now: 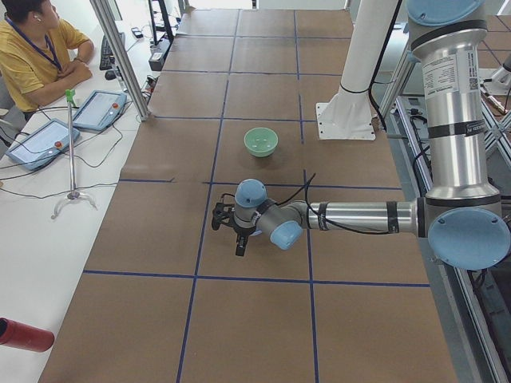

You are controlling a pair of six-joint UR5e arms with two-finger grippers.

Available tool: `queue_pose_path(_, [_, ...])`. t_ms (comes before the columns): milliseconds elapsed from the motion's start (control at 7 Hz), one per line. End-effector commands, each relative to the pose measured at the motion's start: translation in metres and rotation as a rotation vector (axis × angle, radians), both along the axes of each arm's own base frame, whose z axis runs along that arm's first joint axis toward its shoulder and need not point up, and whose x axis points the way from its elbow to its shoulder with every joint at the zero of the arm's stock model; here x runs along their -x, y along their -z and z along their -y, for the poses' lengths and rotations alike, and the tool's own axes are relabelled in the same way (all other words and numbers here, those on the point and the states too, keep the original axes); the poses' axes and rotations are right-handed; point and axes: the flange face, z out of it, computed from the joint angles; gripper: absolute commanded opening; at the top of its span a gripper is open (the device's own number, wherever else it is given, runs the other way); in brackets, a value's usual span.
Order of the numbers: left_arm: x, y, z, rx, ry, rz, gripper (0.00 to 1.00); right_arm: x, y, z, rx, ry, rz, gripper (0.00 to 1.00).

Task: Stack blue bowl on green bowl
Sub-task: 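Close the left gripper on the blue bowl's rim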

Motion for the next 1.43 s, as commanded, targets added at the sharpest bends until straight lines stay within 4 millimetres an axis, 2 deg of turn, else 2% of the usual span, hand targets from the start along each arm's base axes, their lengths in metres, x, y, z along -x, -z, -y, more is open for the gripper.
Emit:
queue_pose_path(0, [-0.018, -0.001, -0.006, 0.018, 0.013, -0.005, 0.83, 0.000, 0.000, 0.000, 0.000, 0.000, 0.000, 1.00])
queue_pose_path(143, [-0.018, -0.001, -0.006, 0.016, 0.012, -0.005, 0.27, 0.000, 0.000, 0.000, 0.000, 0.000, 0.000, 1.00])
queue_pose_path(286, [-0.014, -0.001, -0.013, 0.014, 0.008, -0.003, 0.00, 0.000, 0.000, 0.000, 0.000, 0.000, -0.001, 1.00])
queue_pose_path(429, [-0.010, 0.004, -0.018, 0.011, 0.012, -0.005, 0.00, 0.000, 0.000, 0.000, 0.000, 0.000, -0.001, 1.00])
queue_pose_path(857, [-0.012, 0.011, -0.018, 0.010, 0.013, -0.015, 0.00, 0.000, 0.000, 0.000, 0.000, 0.000, 0.000, 1.00])
queue_pose_path(1000, [-0.009, 0.029, -0.018, -0.008, 0.014, -0.032, 0.00, 0.000, 0.000, 0.000, 0.000, 0.000, 0.000, 1.00])
queue_pose_path(1143, [-0.008, 0.061, -0.015, 0.006, 0.018, -0.023, 0.00, 0.000, 0.000, 0.000, 0.002, 0.000, -0.001, 1.00])
queue_pose_path(1286, [-0.010, 0.111, -0.012, 0.049, 0.018, 0.002, 0.00, 0.000, 0.000, 0.000, 0.000, 0.000, -0.001, 1.00])
